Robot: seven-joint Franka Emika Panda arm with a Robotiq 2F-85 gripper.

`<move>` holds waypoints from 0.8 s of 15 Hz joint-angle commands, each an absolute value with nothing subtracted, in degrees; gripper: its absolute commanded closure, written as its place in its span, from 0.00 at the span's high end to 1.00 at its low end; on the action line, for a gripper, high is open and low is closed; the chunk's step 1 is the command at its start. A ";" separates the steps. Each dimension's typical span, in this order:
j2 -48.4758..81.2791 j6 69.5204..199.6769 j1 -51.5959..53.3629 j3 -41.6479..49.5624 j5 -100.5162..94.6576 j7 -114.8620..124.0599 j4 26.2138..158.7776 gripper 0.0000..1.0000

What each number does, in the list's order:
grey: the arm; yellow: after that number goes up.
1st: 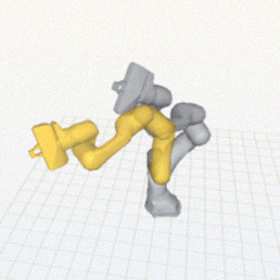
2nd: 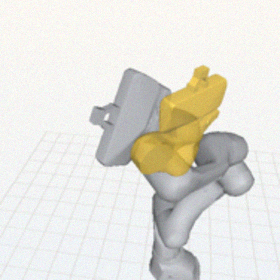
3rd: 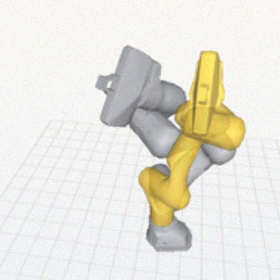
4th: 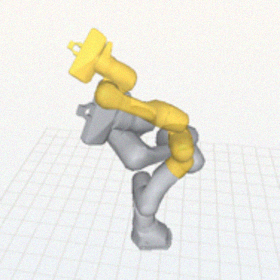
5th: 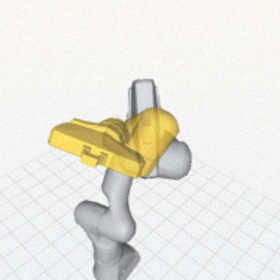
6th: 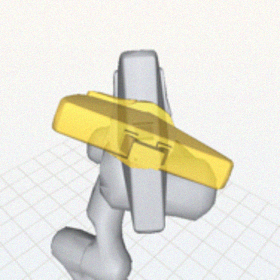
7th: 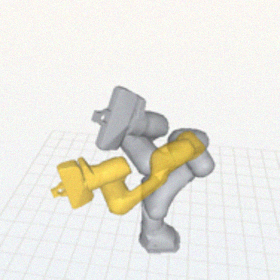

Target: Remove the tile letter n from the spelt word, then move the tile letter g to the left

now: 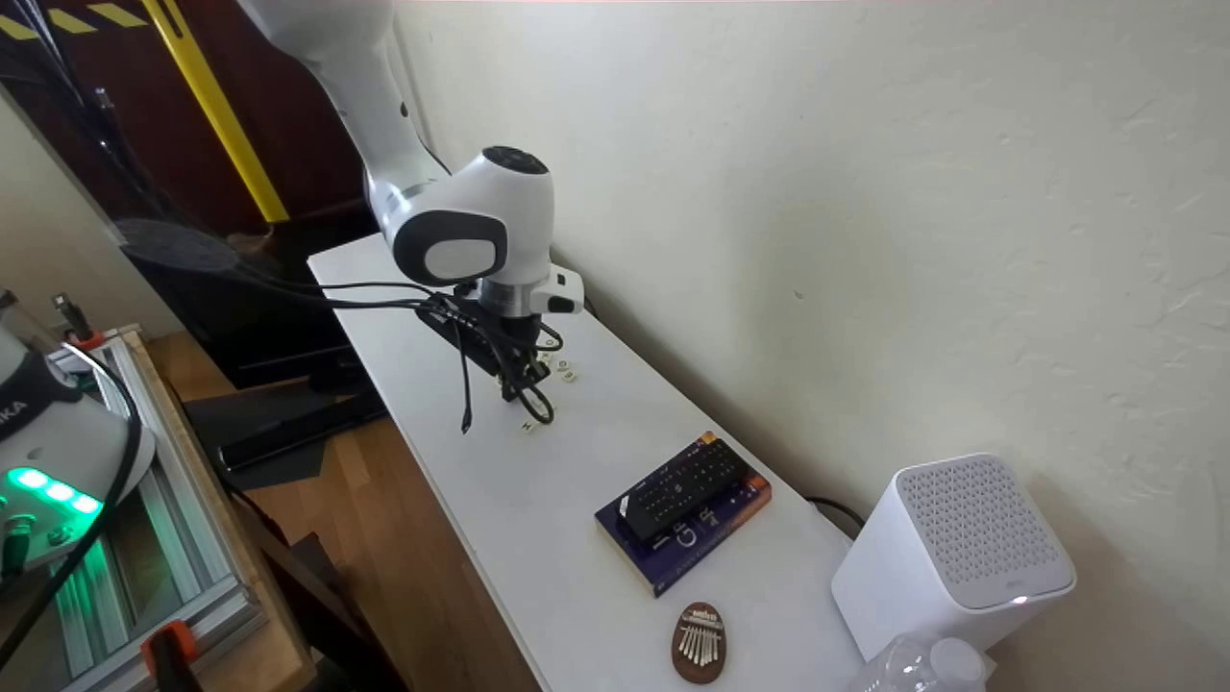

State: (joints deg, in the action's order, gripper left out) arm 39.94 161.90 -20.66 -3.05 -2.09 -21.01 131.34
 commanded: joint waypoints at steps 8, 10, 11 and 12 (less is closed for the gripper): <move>42.13 160.97 -20.59 -3.71 -2.31 -22.48 130.12 0.00; 42.16 160.94 -20.65 -3.89 -2.24 -22.57 130.11 0.00; 42.17 160.94 -20.70 -4.01 -2.17 -22.61 130.10 0.00; 42.17 160.93 -20.69 -4.08 -2.17 -22.63 130.11 0.00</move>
